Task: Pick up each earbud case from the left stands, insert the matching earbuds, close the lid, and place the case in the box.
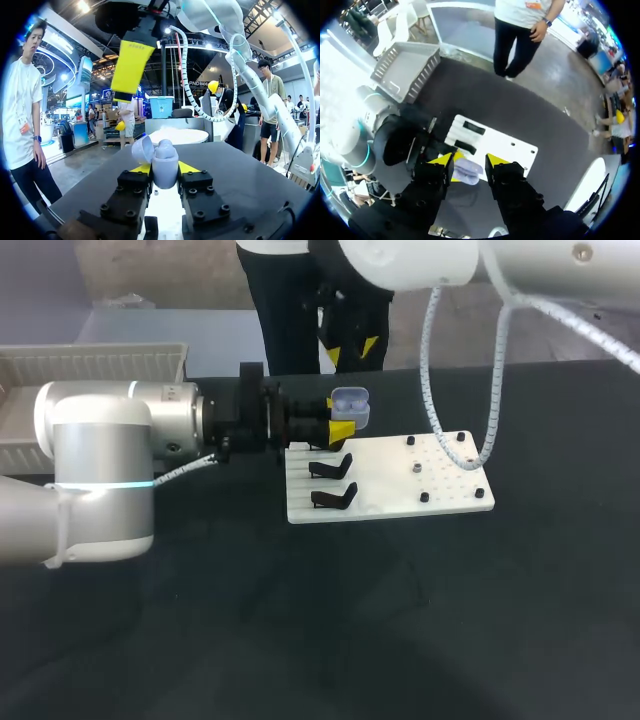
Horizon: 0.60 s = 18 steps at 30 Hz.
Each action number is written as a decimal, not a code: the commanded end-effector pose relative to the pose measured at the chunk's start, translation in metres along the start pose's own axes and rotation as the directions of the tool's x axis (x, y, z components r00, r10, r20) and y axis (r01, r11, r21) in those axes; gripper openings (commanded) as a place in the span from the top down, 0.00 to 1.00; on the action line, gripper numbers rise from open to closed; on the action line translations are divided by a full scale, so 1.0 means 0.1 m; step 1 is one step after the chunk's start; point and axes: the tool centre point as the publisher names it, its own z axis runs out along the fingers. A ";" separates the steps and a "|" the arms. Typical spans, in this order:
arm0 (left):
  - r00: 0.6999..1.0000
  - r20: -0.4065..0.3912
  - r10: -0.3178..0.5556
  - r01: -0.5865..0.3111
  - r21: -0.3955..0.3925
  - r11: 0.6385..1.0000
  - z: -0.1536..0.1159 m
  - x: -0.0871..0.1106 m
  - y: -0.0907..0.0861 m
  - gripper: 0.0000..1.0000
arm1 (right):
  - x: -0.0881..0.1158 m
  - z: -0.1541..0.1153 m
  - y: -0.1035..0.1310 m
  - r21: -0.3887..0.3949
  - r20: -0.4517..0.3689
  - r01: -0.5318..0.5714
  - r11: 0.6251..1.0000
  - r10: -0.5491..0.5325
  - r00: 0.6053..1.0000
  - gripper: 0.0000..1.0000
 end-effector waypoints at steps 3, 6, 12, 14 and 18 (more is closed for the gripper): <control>1.000 0.001 0.002 -0.002 -0.005 1.000 0.00 0.00 -0.01 1.00 | -0.14 0.31 -0.21 -0.013 0.011 -0.055 0.998 0.055 0.998 0.56; 1.000 0.001 0.002 -0.002 -0.005 1.000 0.00 0.00 -0.01 1.00 | -0.13 0.44 -0.27 -0.007 -0.009 -0.076 0.997 0.076 0.997 0.58; 1.000 0.001 0.002 -0.002 -0.005 1.000 0.00 0.00 -0.01 1.00 | 0.03 0.56 -0.25 -0.012 -0.039 -0.094 0.995 0.094 0.995 0.58; 1.000 0.001 0.002 -0.002 -0.005 1.000 0.00 0.00 -0.01 1.00 | 0.09 0.54 -0.23 -0.013 -0.041 -0.096 0.995 0.095 0.995 0.58; 1.000 0.001 0.002 -0.002 -0.005 1.000 0.00 0.00 -0.01 1.00 | 0.22 0.50 -0.19 -0.027 -0.042 -0.109 0.994 0.107 0.993 0.57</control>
